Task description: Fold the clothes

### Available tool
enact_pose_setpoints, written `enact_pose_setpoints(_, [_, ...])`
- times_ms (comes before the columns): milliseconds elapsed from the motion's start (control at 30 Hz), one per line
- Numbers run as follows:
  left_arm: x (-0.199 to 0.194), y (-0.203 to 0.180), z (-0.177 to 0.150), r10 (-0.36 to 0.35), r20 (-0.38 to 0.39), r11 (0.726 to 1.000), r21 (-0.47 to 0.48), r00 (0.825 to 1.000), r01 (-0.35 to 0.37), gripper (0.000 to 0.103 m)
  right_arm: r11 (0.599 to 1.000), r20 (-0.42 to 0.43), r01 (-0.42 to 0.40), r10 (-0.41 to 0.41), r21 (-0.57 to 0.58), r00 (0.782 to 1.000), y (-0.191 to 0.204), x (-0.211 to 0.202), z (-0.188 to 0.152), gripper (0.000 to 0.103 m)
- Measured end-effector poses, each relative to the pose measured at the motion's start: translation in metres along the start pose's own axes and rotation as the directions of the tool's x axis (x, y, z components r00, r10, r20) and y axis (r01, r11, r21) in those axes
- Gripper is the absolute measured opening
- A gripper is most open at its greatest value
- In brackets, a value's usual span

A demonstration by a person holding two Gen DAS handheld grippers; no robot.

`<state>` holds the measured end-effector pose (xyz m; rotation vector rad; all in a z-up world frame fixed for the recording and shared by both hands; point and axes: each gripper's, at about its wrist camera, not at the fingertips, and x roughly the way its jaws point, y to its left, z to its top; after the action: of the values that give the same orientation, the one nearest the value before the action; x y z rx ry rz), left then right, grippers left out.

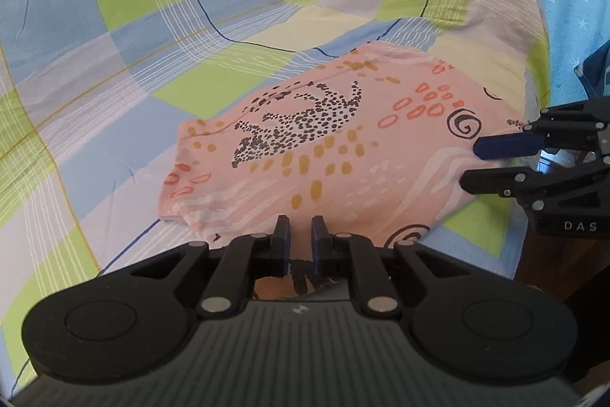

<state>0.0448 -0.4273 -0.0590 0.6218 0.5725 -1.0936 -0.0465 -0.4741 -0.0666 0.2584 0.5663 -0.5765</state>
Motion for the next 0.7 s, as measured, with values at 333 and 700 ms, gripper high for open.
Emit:
enact_pose_setpoints(333, [0.0,0.001,0.0,-0.002,0.001,1.0,0.0,1.0,0.002,0.011,1.0,0.001,0.008,-0.008,-0.016,1.0,0.0,-0.003,-0.004,0.036])
enact_pose_setpoints(700, [-0.008,0.075,0.0,0.147,0.035,0.936,-0.329,0.989,-0.128,0.014,0.997,0.066,0.003,-0.008,0.082,0.998,-0.012,-0.011,0.006,0.04])
